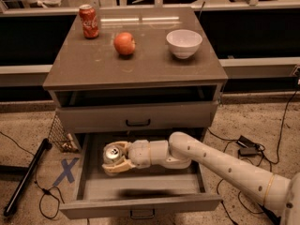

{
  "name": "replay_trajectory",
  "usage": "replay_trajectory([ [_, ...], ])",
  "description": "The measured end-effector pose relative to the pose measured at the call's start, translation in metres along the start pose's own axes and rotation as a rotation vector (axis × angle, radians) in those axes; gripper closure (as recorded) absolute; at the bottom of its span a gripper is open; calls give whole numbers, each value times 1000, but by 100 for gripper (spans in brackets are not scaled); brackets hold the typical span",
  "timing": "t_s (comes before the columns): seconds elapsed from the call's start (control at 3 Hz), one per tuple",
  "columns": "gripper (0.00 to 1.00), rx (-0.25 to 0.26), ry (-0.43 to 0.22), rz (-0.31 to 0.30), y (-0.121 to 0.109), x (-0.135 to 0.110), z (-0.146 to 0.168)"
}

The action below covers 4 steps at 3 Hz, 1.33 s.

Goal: Place 7up can into middle drawer

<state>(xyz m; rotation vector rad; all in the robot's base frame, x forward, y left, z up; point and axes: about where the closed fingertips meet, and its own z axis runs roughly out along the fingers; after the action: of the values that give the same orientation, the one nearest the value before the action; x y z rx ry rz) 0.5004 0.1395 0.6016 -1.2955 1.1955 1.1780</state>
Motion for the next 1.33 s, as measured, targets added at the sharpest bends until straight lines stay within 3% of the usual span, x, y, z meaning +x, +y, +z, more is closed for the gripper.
replay_trajectory([
  [0.33,100,15,33,16,-12,57,2],
  [0.67,83,-3,48,32,-19,101,10],
  [1.0,59,-11,80,13,-21,129,15],
  [1.33,36,3,71,-47,-21,140,18],
])
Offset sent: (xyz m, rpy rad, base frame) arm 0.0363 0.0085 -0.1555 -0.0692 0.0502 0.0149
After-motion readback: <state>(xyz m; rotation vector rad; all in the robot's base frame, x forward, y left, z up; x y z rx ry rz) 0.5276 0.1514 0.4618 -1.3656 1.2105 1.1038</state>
